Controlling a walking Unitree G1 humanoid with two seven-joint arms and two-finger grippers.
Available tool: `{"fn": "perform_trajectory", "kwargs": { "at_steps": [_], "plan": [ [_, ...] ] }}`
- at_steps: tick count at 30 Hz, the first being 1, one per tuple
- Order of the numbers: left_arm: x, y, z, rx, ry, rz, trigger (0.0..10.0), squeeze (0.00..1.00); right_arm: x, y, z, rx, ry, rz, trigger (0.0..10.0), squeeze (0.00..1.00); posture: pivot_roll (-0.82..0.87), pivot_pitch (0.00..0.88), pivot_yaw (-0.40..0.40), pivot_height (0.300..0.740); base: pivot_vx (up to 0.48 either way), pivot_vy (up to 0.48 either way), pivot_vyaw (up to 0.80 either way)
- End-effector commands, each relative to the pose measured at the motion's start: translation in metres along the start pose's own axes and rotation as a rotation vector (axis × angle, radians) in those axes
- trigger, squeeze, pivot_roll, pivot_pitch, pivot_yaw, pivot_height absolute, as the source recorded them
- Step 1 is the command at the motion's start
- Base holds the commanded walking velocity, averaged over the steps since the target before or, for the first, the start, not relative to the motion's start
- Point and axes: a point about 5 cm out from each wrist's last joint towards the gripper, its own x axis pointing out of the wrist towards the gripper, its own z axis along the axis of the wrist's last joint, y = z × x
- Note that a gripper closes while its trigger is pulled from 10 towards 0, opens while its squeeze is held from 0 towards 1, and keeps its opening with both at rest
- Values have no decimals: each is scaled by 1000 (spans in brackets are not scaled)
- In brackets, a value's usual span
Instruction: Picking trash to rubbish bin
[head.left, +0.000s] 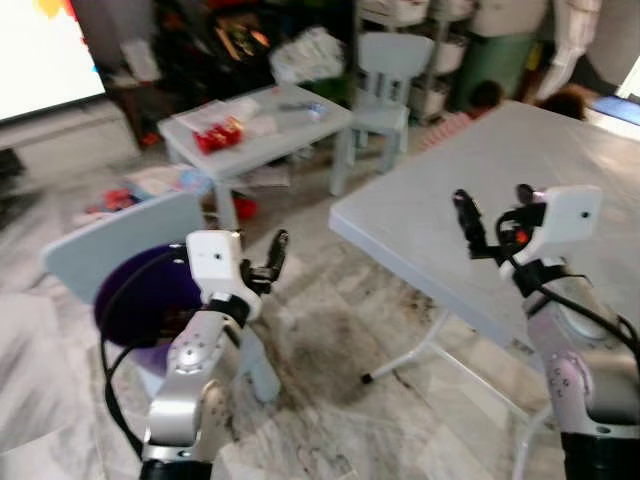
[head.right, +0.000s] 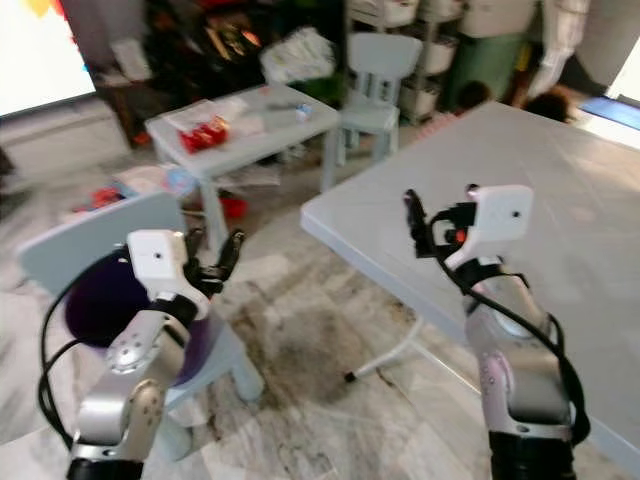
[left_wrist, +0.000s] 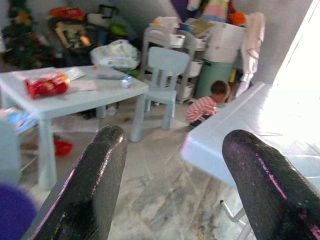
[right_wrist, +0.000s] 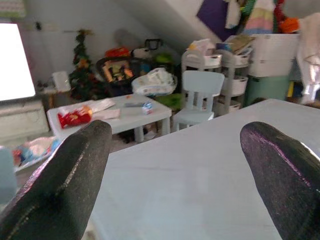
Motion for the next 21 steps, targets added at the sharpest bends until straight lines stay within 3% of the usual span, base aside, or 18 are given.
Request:
{"fn": "perform_trajectory", "kwargs": {
  "at_steps": [1,7,21],
  "plan": [
    [2,-10,1,-8,-4,-32,10000,0,-2,-6,1,-9,1,-17,10000,0,-10,53,-8,740,0,0,-800],
    [2,-10,1,-7,-3,-32,10000,0,-1,-6,2,-10,0,-17,10000,0,-10,54,-9,740,0,0,-800],
    [2,-9,1,-8,2,-30,10000,0,-1,-5,2,-7,-2,-17,10000,0,-8,53,-9,740,0,0,-193]
  ]
}}
